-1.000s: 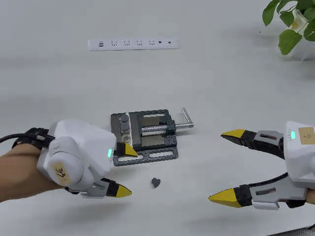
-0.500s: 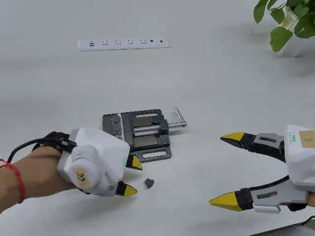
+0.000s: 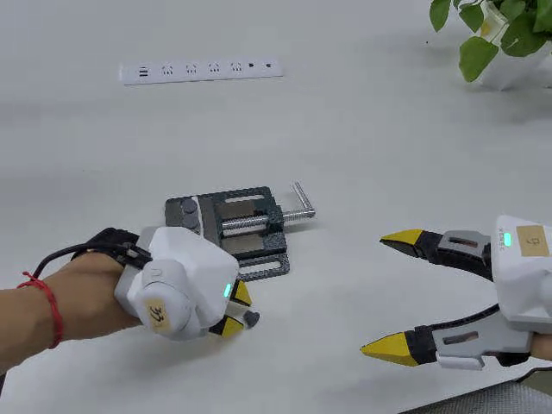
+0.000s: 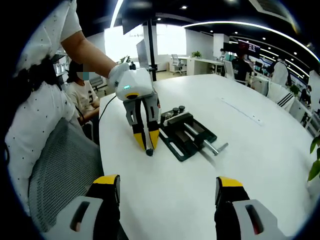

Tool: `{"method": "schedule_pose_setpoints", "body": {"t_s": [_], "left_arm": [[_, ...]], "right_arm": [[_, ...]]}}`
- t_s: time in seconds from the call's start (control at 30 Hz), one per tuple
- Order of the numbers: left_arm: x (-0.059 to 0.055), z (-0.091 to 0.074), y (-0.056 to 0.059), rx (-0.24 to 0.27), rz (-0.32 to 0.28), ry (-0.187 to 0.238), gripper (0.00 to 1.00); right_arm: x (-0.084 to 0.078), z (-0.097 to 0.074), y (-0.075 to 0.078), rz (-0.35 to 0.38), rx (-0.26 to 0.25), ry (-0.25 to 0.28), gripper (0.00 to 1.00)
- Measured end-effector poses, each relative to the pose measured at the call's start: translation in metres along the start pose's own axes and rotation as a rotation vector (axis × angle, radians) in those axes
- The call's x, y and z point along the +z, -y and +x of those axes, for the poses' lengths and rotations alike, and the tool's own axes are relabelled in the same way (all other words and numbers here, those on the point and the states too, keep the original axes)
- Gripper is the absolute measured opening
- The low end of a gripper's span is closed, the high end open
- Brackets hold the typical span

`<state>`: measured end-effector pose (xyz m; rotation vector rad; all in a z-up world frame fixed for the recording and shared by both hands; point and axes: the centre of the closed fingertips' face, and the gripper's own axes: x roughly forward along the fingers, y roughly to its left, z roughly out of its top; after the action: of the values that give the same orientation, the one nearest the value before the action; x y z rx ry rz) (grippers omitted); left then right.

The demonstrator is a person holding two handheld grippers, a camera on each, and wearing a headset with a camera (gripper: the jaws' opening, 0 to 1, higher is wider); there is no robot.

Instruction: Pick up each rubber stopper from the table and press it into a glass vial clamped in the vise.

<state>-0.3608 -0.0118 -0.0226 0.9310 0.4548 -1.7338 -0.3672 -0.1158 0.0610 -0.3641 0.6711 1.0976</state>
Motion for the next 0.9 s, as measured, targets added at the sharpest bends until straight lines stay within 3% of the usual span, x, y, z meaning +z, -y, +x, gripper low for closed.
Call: {"method": "schedule_pose_setpoints", "body": {"t_s": [0.4,0.9], "left_arm": [[-0.0061,0.0037,0.0006,-0.010,0.009,-0.022,0.07],[-0.0053,0.0051,0.0003,-0.006,0.010,-0.024,0.05]], "right_arm": [[-0.0008,0.0002,0.0002,0.009,-0.005,0.001,0.75],[0.0003,0.0016,0.0011,0.008,-0.006,0.001,0.74]]}}
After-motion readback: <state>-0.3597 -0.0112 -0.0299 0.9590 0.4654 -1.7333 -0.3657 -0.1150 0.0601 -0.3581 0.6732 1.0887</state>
